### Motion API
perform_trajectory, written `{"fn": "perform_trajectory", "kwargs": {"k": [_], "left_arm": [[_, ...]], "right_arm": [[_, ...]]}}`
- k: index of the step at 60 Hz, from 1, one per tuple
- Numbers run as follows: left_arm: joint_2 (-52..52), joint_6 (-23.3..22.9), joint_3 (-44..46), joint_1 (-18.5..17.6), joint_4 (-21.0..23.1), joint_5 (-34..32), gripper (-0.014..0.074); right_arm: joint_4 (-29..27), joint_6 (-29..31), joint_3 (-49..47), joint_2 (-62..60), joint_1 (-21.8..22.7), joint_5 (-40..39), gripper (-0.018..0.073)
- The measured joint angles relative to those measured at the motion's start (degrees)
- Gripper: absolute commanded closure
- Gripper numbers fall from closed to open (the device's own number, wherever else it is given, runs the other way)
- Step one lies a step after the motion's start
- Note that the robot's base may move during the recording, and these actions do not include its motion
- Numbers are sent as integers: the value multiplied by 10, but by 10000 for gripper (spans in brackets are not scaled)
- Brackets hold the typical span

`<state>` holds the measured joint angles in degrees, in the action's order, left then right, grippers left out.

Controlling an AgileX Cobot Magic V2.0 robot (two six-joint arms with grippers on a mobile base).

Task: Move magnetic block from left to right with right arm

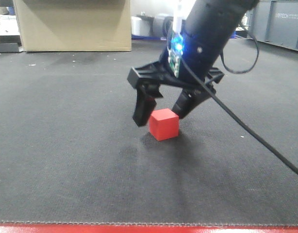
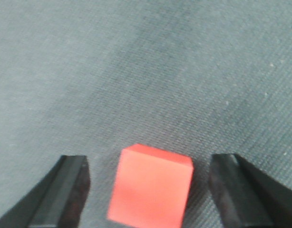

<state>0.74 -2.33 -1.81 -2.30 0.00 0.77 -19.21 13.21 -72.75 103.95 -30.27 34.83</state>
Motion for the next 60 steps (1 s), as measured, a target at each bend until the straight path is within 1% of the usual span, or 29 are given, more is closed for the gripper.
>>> {"fn": "perform_trajectory", "kwargs": {"k": [7, 11, 14, 16, 23, 24, 25, 26, 27, 29, 34, 60], "left_arm": [[0, 0, 0, 0, 0, 0, 713], [0, 0, 0, 0, 0, 0, 712], [0, 0, 0, 0, 0, 0, 713], [0, 0, 0, 0, 0, 0, 713], [0, 0, 0, 0, 0, 0, 712], [0, 0, 0, 0, 0, 0, 713], [0, 0, 0, 0, 0, 0, 713], [0, 0, 0, 0, 0, 0, 713], [0, 0, 0, 0, 0, 0, 713], [0, 0, 0, 0, 0, 0, 713], [0, 0, 0, 0, 0, 0, 712], [0, 0, 0, 0, 0, 0, 712]], "right_arm": [[0, 0, -8, -23, 0, 3, -56], [0, -4, -8, -46, 0, 4, -17], [0, -16, -8, -66, 4, 7, 48], [0, -24, -8, -81, 5, 10, 119], [0, -46, 6, -138, 19, 12, 319], [0, -47, 11, -151, 23, 12, 330], [0, -48, 16, -159, 25, 11, 370], [0, -48, 21, -168, 26, 10, 379], [0, -49, 31, -186, 30, 8, 412], [1, -50, 46, -210, 34, 3, 445], [6, -50, 86, -262, 42, -7, 496], [14, -52, 365, -586, 44, -75, 491]]}}
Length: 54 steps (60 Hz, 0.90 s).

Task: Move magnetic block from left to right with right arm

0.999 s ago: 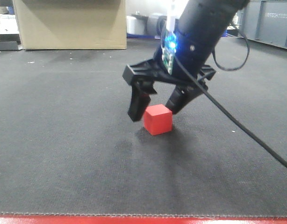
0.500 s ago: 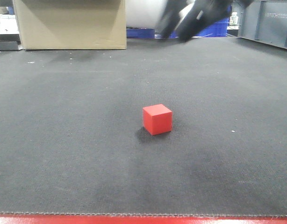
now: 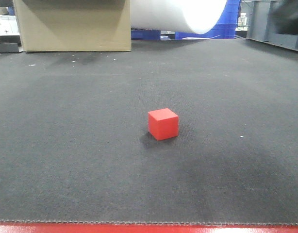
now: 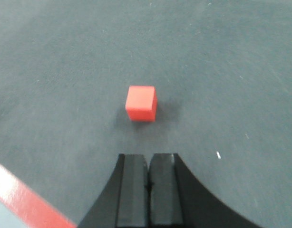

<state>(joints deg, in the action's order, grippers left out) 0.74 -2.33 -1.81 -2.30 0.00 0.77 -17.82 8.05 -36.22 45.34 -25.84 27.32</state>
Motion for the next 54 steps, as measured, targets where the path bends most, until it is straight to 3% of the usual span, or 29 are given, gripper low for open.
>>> {"fn": "perform_trajectory", "kwargs": {"k": [10, 27, 54], "left_arm": [[0, 0, 0, 0, 0, 0, 713], [0, 0, 0, 0, 0, 0, 713], [0, 0, 0, 0, 0, 0, 712]], "right_arm": [[0, 0, 63, -152, 0, -5, 491], [0, 0, 74, -338, 0, -8, 491], [0, 0, 74, -368, 0, -8, 491]]}}
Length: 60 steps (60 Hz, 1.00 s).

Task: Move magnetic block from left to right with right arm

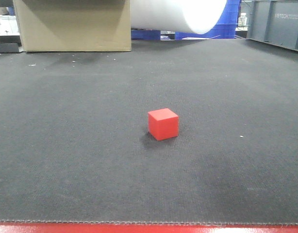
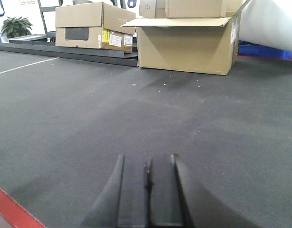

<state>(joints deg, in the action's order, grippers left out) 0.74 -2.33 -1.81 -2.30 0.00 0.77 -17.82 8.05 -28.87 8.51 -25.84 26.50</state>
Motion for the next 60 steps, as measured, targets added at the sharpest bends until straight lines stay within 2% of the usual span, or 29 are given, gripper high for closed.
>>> {"fn": "perform_trajectory", "kwargs": {"k": [11, 15, 20, 24, 30, 44, 60], "left_arm": [[0, 0, 0, 0, 0, 0, 713], [0, 0, 0, 0, 0, 0, 713], [0, 0, 0, 0, 0, 0, 713], [0, 0, 0, 0, 0, 0, 712], [0, 0, 0, 0, 0, 0, 713], [0, 0, 0, 0, 0, 0, 713], [0, 0, 0, 0, 0, 0, 713]], "right_arm": [[10, 0, 10, 0, 0, -5, 491], [38, -13, 19, 0, 0, -7, 491], [104, -65, 36, -1, 10, -22, 491], [154, -115, 58, -9, 34, -41, 491], [182, -147, 99, -24, 89, -69, 491], [178, -159, 200, -78, 222, -139, 491], [162, -159, 303, -91, 294, -214, 491]]}}
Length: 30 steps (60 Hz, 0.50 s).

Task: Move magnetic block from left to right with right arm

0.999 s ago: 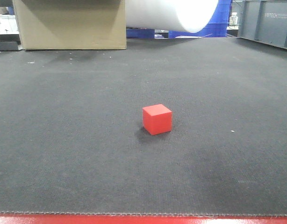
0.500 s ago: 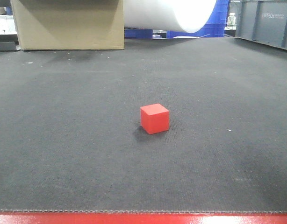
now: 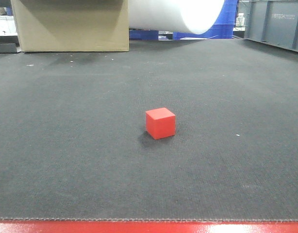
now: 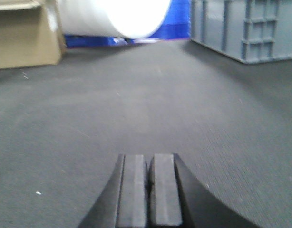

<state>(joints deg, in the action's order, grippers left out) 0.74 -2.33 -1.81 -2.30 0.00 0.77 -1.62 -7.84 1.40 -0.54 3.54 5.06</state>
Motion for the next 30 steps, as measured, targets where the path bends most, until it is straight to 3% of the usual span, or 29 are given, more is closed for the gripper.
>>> {"fn": "perform_trajectory", "kwargs": {"k": [8, 30], "left_arm": [[0, 0, 0, 0, 0, 0, 713], [0, 0, 0, 0, 0, 0, 713]], "right_arm": [[-7, 5, 4, 0, 19, 0, 491], [-9, 15, 4, 0, 20, -5, 491]]}}
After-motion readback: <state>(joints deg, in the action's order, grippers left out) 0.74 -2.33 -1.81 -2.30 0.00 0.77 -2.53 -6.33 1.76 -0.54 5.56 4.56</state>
